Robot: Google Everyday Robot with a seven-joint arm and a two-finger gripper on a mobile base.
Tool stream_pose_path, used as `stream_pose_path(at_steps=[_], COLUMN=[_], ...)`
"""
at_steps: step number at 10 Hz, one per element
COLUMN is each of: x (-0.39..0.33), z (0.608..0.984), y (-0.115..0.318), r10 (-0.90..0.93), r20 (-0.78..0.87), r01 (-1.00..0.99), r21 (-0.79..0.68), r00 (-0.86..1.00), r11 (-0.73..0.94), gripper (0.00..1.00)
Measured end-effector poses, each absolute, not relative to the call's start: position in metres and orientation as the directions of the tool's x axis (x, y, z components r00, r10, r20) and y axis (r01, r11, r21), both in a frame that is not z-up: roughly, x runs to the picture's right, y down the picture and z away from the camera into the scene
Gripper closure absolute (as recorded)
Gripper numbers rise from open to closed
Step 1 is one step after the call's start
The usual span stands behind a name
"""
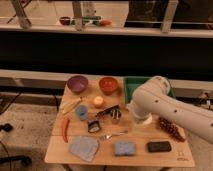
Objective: Wipe tray with towel
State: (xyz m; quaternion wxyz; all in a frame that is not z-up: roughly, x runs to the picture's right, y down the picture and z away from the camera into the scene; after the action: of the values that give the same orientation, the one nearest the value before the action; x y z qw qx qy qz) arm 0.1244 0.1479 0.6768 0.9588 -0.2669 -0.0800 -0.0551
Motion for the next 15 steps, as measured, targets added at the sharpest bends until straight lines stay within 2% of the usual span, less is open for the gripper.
stream_pose_path(at_steps=[2, 9, 15], x=[0.114, 0.113, 0.062], z=[0.67, 0.67, 0.664], y=[0.157, 0.159, 0.183], r10=[-0.059, -0.065, -0.075], r20=[0.23, 0.233, 0.317], r01=[0.173, 0.18, 0.222], r21=[-0.514, -0.515, -0.459], r00=[0.971, 0.97, 0.945], r11=[0.84, 0.838, 0.86], gripper=[0.2, 0.2, 0.2])
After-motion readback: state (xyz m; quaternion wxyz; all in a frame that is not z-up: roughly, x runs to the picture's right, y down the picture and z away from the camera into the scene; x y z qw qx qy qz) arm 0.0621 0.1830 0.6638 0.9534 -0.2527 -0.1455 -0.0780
